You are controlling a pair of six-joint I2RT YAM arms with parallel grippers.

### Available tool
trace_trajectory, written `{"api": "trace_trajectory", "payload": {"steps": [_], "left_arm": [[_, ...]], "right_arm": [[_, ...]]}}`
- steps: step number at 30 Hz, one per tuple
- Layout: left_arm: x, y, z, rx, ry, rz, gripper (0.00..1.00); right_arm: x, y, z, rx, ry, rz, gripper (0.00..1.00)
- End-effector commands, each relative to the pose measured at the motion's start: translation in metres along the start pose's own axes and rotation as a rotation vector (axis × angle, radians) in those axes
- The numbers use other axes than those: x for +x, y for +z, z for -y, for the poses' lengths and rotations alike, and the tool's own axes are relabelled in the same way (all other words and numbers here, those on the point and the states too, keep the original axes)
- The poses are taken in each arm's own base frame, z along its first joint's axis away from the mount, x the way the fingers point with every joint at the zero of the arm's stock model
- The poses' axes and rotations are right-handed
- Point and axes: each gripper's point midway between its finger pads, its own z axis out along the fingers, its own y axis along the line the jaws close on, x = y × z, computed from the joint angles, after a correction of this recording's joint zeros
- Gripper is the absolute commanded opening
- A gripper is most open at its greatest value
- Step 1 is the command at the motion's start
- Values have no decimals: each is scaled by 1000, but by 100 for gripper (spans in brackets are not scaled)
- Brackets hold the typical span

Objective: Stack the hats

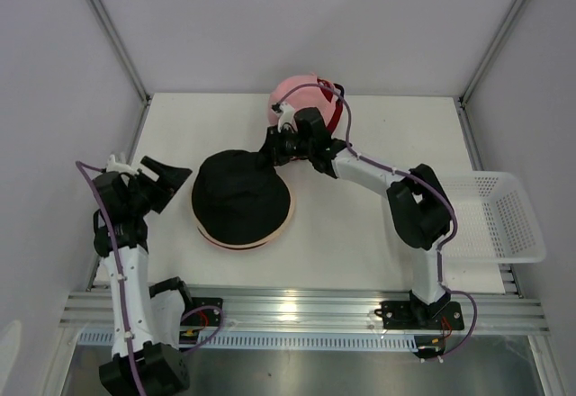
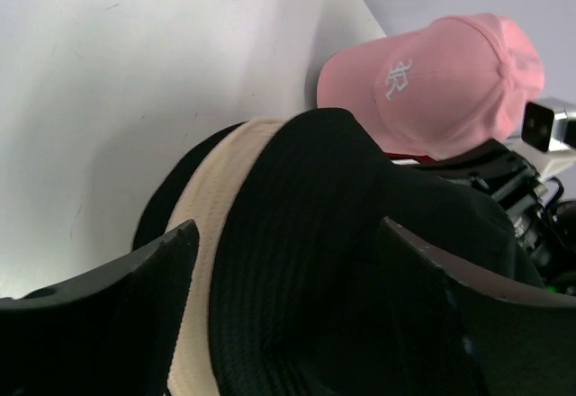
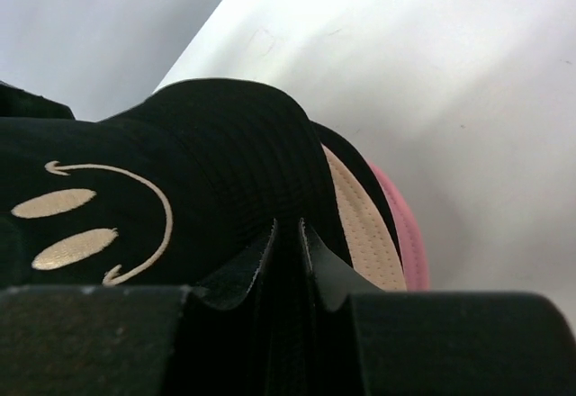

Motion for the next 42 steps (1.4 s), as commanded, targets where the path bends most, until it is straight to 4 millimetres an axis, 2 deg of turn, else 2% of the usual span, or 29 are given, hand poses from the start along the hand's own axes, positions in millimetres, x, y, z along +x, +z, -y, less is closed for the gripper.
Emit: {"api": "trace_trajectory", "payload": {"steps": [1,3,4,6,9,12,14,15,16,17,18,19,21,22,23,24,25,26,27,28,30,32,33,34,35,37,39,40,42], "left_arm": [[2,-13,12,59,71,11,81],[9,-18,14,81,88,9,72],[10,-20,15,90,91,7,70],[15,-24,17,102,101,-1,64],[20,-28,13,85,112,-11,62],[12,-31,5,19,129,28,68],[6,-29,0,-21,111,52,71],[0,-28,2,-20,106,69,73],[-2,-24,0,-30,73,70,73],[-5,-22,-1,-36,57,78,74],[-9,-18,-1,-31,46,87,74],[-11,-14,-2,-31,23,81,74],[-15,-10,-1,-10,16,87,74],[-17,-9,0,-5,10,85,74],[-16,-5,-4,-14,1,75,74],[-18,-4,-8,-24,-8,78,74],[-18,-3,-10,-28,-14,75,74],[-19,-3,-12,-29,-21,78,74],[-17,-1,-15,-22,-34,73,74],[-17,-1,-15,-13,-42,73,74],[-13,1,-16,1,-51,61,73],[-6,3,-18,14,-65,43,73],[-4,2,-18,18,-67,39,73],[-2,1,-20,11,-69,39,73],[4,2,-27,-14,-80,25,73],[5,0,-32,-37,-75,39,73],[11,1,-37,-41,-92,31,73],[13,2,-38,-41,-104,31,73],[12,2,-39,-42,-110,35,73]], "right_arm": [[-13,13,-51,-150,-94,2,18],[-2,22,-52,-136,-99,-41,18],[-7,26,-60,-141,-131,-33,22],[-2,33,-56,-128,-126,-49,23],[-14,36,-54,-127,-143,-35,32],[-40,26,-31,-35,-156,-17,48],[-67,9,-19,20,-144,30,59],[-82,-8,-1,62,-109,57,62],[-103,-27,-3,80,-101,104,69],[-118,-48,12,121,-79,140,71],[-118,-60,19,147,-38,148,74],[-135,-85,7,158,-41,200,78],[-141,-109,10,183,-5,244,81],[-120,-113,17,199,53,215,83],[-122,-128,5,195,59,238,83],[-114,-132,3,198,78,237,84],[-84,-131,11,204,159,197,84],[-90,-143,-5,170,157,250,84],[-83,-147,-8,154,188,266,84],[-51,-144,-3,151,298,242,83],[-52,-157,-23,97,329,318,82],[-27,-154,-29,88,413,326,80],[-26,-159,-37,86,417,353,80],[-15,-153,-50,73,421,336,80],[-3,-150,-52,86,439,322,80],[4,-148,-67,79,443,345,78],[20,-145,-68,74,497,343,75],[21,-145,-78,39,504,351,73],[34,-142,-76,48,552,351,70]]}}
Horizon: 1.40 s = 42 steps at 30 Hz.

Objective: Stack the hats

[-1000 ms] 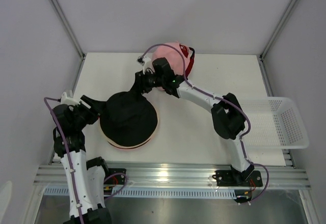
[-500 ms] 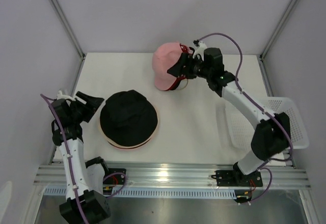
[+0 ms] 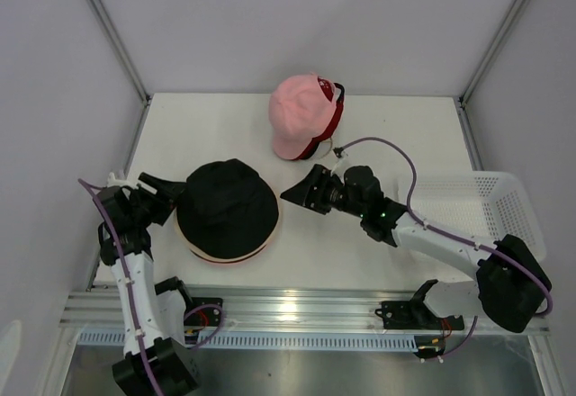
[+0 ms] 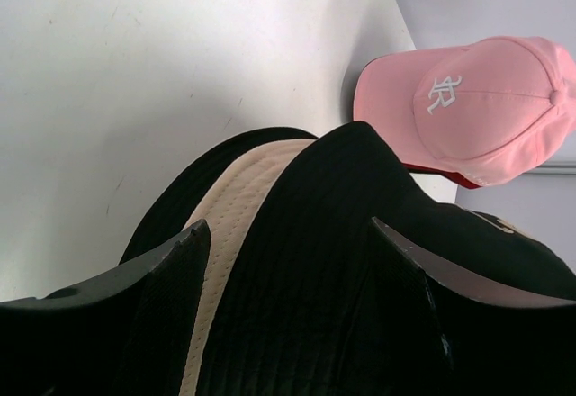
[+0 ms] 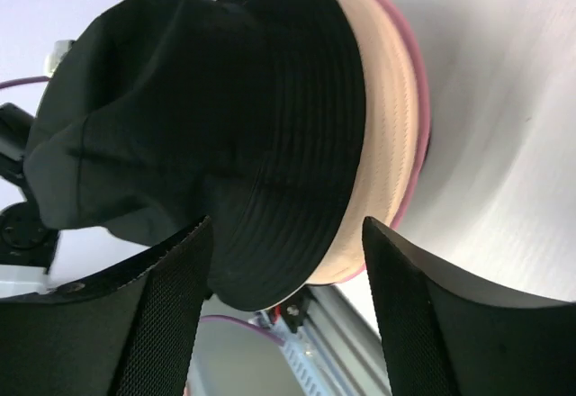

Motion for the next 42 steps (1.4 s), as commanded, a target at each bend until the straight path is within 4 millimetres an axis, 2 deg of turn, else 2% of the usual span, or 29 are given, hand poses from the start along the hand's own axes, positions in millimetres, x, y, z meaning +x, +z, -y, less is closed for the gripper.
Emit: {"api": "trace_trajectory", "payload": {"steps": [1,7,9,10,14,16,26,29,31,32,34,35,40,42], "left_arm": [[-2,-1,2,16,-20,16,73],[-2,-4,6,36,-5,24,74],[-2,-5,7,41,-2,28,74],[-2,-6,8,43,0,31,74],[0,-7,9,51,10,24,74],[-1,-7,10,52,14,25,74],[-4,-5,10,49,21,18,75],[-6,-5,10,41,24,15,76],[-8,-5,11,42,27,21,76],[-7,-4,11,44,27,16,76],[-9,-5,10,41,30,18,76],[-9,-5,10,39,31,18,75],[-13,-3,1,13,18,29,75],[-13,-2,-2,13,-1,31,75]], "right_arm": [[-17,-6,-27,-88,83,141,69],[20,0,-23,-94,166,99,65],[30,2,-16,-97,201,88,63],[29,2,-25,-143,236,97,63],[44,12,-25,-156,271,76,61],[47,13,-33,-179,271,74,61],[54,29,-31,-132,253,75,60],[58,33,-29,-138,264,68,49],[60,34,-29,-148,259,74,29],[59,33,-28,-151,251,78,14],[52,33,-25,-139,224,115,3],[49,33,-25,-137,208,124,0],[25,31,-3,-87,129,169,0],[24,34,2,-86,72,147,0]]}}
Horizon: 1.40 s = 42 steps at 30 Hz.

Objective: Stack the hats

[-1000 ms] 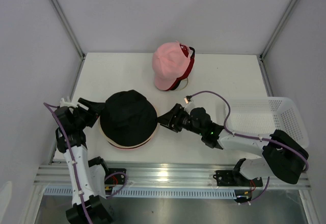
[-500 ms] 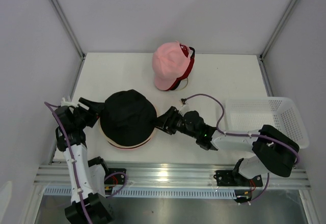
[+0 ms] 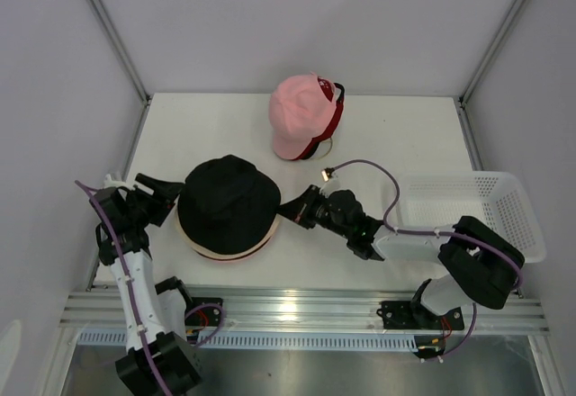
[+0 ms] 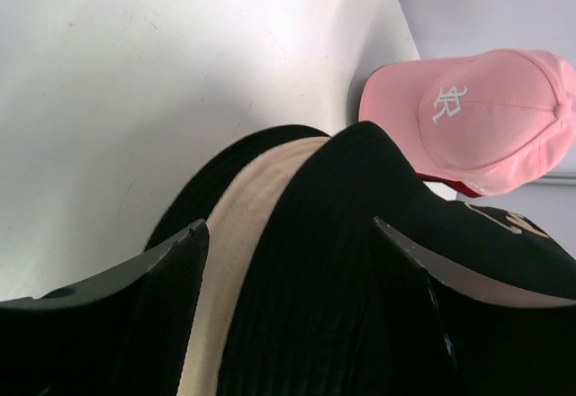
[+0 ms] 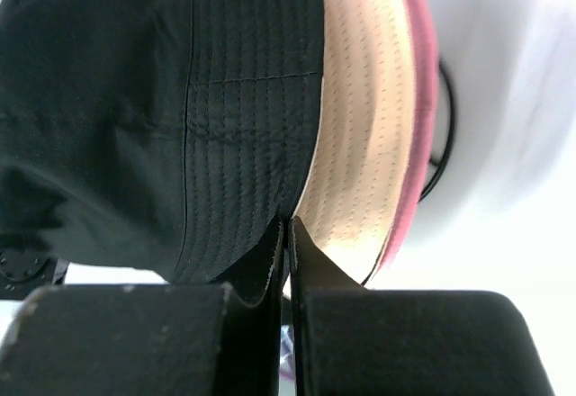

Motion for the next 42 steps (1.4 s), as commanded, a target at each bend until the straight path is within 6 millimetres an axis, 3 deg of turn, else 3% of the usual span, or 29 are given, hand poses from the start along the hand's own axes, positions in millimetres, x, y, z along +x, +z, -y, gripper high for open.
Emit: {"api": "trace_trajectory", "payload": {"steps": [1,4,5,7,9,13,21,26,30,33,41,42], "left_arm": [[-12,0,4,26,4,29,74],[-12,3,5,56,-24,12,73],[-12,4,7,73,-31,8,72],[-14,3,14,116,-16,10,70],[-16,3,18,134,10,13,68],[-20,1,21,122,34,11,67],[-18,9,-6,10,-12,16,68],[-10,3,7,83,-35,3,66],[-1,-2,16,137,-65,-13,54],[9,-2,7,118,-88,-27,44],[22,-3,-2,106,-112,-54,32],[23,-3,-2,101,-116,-61,19]], "right_arm": [[-31,5,-14,-56,-108,67,0],[-32,14,-17,-74,-171,42,0],[-34,19,-28,-105,-219,29,0],[-30,30,-20,-90,-242,-5,0],[-31,38,-28,-131,-245,-36,0],[-25,52,-16,-152,-209,-98,0],[-33,65,-16,-184,-193,-118,0],[-42,66,-11,-182,-180,-123,0],[-44,65,-11,-175,-192,-117,0],[-44,67,-10,-176,-191,-119,0],[-40,68,-8,-171,-187,-123,0],[-39,69,-9,-172,-190,-124,0]]}}
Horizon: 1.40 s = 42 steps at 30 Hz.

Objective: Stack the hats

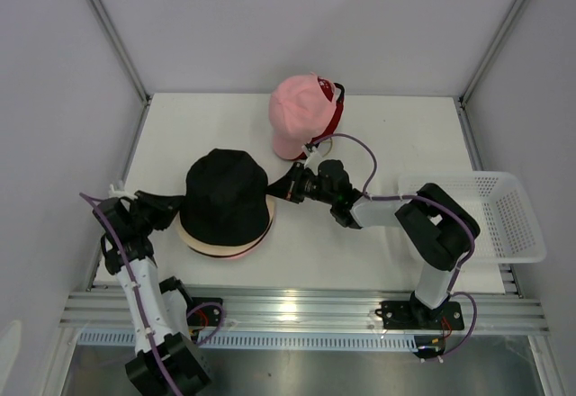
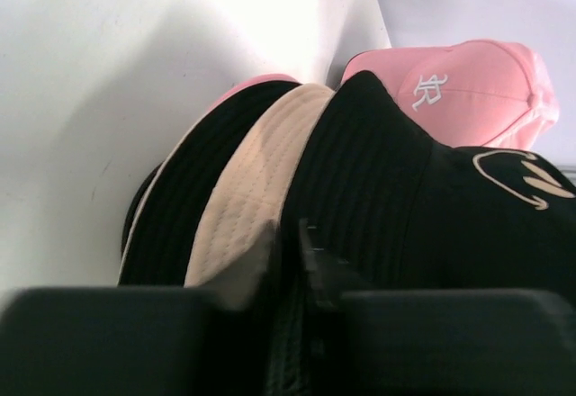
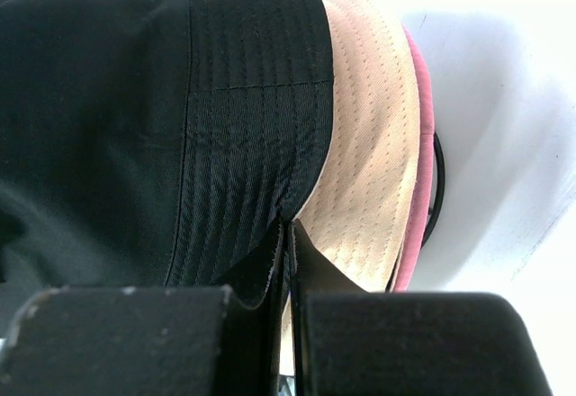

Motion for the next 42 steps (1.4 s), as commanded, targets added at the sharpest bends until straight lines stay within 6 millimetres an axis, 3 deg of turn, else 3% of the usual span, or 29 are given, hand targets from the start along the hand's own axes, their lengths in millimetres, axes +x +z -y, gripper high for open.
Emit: {"api": "trace_trajectory", "payload": {"steps": [1,3,15,19,27,31,34,42], "left_arm": [[9,-3,3,24,-26,-38,10],[10,-3,0,9,-34,-45,1],[8,0,-14,-20,13,-1,1],[17,0,-16,11,27,-28,1],[30,-6,-9,35,65,-80,1],[29,-4,-18,-5,42,-69,1],[37,2,-33,-25,-25,-77,1],[38,8,-59,-109,-45,-34,1]], "right_arm": [[-6,9,-14,-45,-35,18,0],[-6,9,-13,-42,-36,16,0],[-5,9,13,63,-117,32,0],[-2,14,27,95,-193,14,0],[-25,38,25,50,-252,-19,0],[-41,48,31,88,-288,-16,0],[-40,49,49,114,-260,-25,0],[-22,45,69,152,-244,-61,0]]}}
